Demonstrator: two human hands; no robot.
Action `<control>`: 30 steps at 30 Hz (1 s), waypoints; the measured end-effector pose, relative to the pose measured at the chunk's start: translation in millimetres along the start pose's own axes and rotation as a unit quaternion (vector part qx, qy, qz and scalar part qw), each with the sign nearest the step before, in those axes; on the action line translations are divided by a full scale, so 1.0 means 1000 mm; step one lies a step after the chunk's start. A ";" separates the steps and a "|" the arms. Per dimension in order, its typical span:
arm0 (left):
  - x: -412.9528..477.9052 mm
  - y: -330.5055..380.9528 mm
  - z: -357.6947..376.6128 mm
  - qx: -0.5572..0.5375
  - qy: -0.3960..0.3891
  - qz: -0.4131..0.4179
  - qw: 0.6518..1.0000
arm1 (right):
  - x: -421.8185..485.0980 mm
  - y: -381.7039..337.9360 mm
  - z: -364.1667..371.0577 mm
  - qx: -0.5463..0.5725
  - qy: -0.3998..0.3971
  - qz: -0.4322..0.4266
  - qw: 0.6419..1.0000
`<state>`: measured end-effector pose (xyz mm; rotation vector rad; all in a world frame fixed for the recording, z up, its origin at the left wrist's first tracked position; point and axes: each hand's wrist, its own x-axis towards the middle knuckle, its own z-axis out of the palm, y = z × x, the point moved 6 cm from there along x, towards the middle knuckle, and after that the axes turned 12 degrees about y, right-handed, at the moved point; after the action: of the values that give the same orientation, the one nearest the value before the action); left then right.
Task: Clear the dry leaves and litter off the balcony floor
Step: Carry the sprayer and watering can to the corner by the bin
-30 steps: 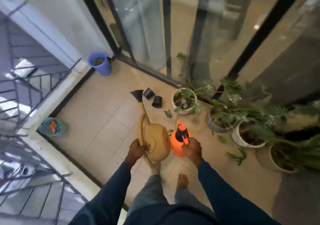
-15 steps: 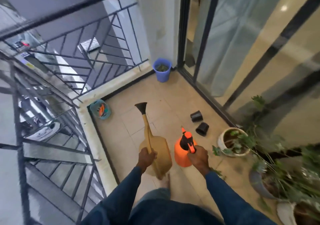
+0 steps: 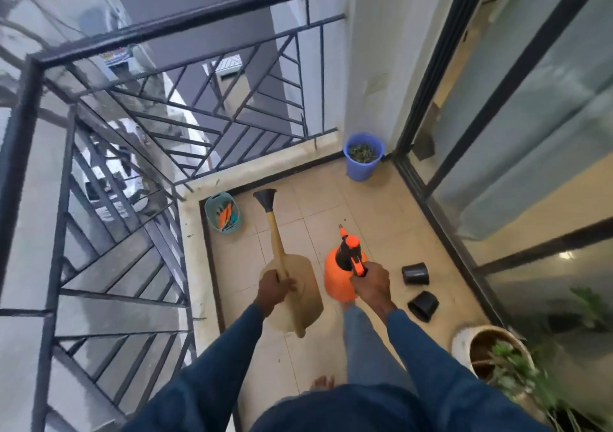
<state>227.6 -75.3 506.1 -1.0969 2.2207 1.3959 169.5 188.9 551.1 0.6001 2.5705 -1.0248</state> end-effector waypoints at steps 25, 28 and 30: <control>0.377 0.187 0.011 0.006 0.090 -0.148 0.985 | 0.384 -0.234 0.113 -0.052 -0.037 -0.024 0.998; 0.433 0.176 0.020 0.026 0.075 -0.163 0.983 | 0.429 -0.236 0.156 -0.048 -0.038 -0.015 0.998; 0.468 0.164 0.032 0.042 0.063 -0.166 0.983 | 0.455 -0.231 0.186 -0.053 -0.040 -0.009 0.998</control>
<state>-208.4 -217.0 314.9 -1.4812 2.0351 1.1112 -312.6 26.5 361.3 0.4986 2.5456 -0.8919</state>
